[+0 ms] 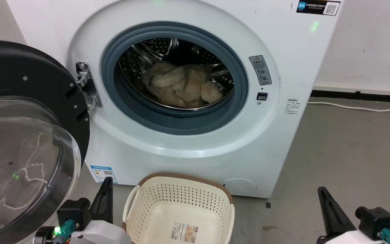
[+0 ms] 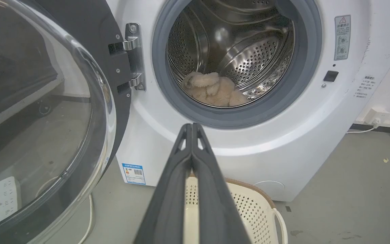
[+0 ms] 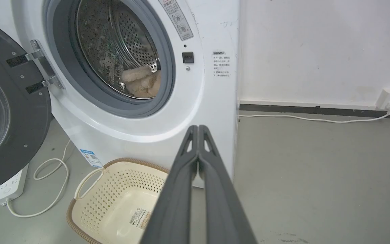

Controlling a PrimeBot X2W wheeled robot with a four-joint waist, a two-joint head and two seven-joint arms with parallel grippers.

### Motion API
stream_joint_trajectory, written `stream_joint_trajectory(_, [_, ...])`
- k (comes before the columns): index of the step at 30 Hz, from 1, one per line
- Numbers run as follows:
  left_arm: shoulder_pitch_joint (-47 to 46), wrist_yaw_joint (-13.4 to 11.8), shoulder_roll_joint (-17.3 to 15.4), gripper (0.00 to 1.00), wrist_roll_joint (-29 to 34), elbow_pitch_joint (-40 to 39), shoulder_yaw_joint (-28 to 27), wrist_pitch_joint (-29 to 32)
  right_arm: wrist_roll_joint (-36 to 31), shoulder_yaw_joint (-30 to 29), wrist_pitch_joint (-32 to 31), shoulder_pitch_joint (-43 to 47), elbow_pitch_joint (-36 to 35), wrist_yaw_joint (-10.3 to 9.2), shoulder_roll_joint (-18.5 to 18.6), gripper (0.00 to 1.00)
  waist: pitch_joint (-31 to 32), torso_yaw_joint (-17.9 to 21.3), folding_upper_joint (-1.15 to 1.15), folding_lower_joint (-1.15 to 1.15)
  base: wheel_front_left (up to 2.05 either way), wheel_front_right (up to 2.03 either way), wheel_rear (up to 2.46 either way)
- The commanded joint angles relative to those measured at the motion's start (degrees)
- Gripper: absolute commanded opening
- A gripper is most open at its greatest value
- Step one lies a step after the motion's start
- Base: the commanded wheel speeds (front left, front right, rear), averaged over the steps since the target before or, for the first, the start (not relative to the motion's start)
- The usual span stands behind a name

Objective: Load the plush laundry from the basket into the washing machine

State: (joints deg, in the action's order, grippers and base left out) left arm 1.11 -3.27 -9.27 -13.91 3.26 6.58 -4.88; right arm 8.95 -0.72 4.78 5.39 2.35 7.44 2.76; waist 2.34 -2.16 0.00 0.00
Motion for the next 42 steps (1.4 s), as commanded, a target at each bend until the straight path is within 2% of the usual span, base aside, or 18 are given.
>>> stream_joint_trajectory(1, [-0.5, 0.4, 0.6, 0.00, 0.9, -0.4, -0.5, 0.4, -0.8, 0.1, -0.3, -1.0, -0.5, 0.02, 0.1, 0.00, -0.1, 0.1, 0.00, 0.00, 0.00, 0.00, 0.00])
stream_joint_trajectory(42, [-0.9, 2.2, 4.1, 0.00, 8.8, -2.1, -4.2, 3.1, -5.7, 0.5, -3.0, -3.7, -1.6, 0.04, 0.1, 0.00, -1.5, 1.3, 0.00, 0.00, 0.00, 0.00, 0.00])
